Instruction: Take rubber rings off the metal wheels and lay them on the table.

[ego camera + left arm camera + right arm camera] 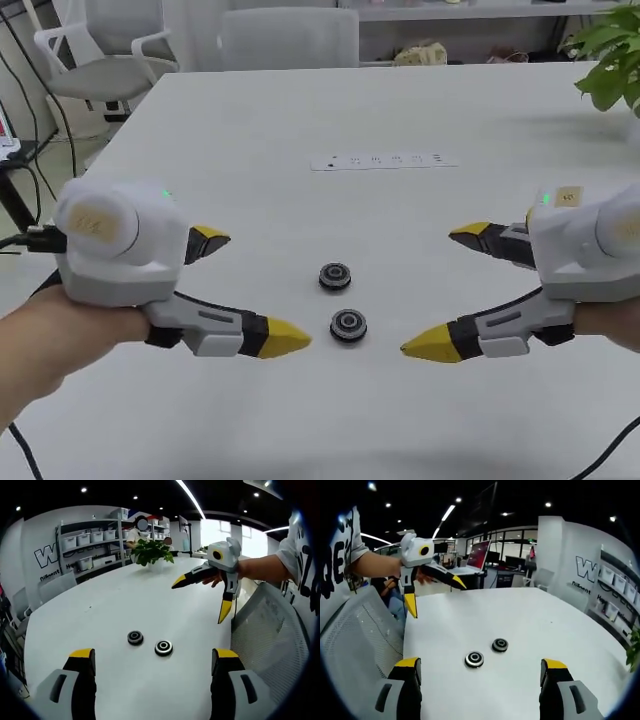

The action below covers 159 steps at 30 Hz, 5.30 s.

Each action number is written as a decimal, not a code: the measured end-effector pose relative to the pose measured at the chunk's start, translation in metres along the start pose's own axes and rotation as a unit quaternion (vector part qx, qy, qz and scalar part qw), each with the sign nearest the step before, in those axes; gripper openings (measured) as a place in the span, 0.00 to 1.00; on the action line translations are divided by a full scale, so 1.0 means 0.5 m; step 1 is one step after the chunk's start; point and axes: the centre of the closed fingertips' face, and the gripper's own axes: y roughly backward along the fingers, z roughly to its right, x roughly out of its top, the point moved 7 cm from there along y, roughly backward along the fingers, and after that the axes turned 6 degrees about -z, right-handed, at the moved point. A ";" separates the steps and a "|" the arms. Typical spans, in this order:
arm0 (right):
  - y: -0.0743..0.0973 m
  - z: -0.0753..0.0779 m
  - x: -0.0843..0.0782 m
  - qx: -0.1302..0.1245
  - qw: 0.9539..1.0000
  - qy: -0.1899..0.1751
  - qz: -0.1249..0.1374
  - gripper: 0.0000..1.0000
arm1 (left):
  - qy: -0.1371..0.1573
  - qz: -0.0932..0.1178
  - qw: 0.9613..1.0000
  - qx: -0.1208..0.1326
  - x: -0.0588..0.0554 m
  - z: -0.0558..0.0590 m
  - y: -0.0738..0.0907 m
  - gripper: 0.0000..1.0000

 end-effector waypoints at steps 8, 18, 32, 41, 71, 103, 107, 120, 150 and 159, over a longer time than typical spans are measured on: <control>-0.011 0.000 -0.001 0.006 1.000 -0.003 0.002 0.99 | -0.003 0.004 1.000 -0.007 0.009 -0.001 -0.011 0.94; -0.028 0.002 -0.002 0.012 1.000 -0.011 0.005 0.99 | -0.015 -0.005 1.000 -0.019 0.007 0.003 -0.032 0.92; -0.060 0.008 -0.022 0.020 1.000 -0.015 -0.004 0.93 | -0.026 -0.024 0.999 -0.030 -0.007 0.000 -0.061 0.87; -0.078 0.015 -0.026 0.021 1.000 -0.008 -0.010 0.84 | -0.032 -0.034 0.998 -0.039 -0.014 -0.002 -0.078 0.84; -0.135 0.025 -0.054 0.031 0.999 -0.024 -0.031 0.66 | -0.031 -0.050 0.996 -0.068 -0.029 -0.001 -0.140 0.66; -0.176 0.020 -0.076 0.049 0.997 -0.036 -0.043 0.49 | -0.019 -0.065 0.994 -0.088 -0.046 -0.007 -0.200 0.39; -0.177 0.017 -0.078 0.054 0.997 -0.035 -0.044 0.47 | -0.019 -0.067 0.994 -0.090 -0.047 0.000 -0.206 0.38; -0.181 0.009 -0.086 0.064 0.996 -0.033 -0.050 0.42 | -0.020 -0.070 0.993 -0.097 -0.048 0.006 -0.224 0.30; -0.183 0.002 -0.093 0.073 0.995 -0.034 -0.057 0.39 | -0.051 -0.082 0.990 -0.099 -0.043 0.021 -0.254 0.11; -0.188 0.000 -0.092 0.075 0.995 -0.032 -0.058 0.38 | -0.062 -0.077 0.991 -0.093 -0.043 0.020 -0.258 0.08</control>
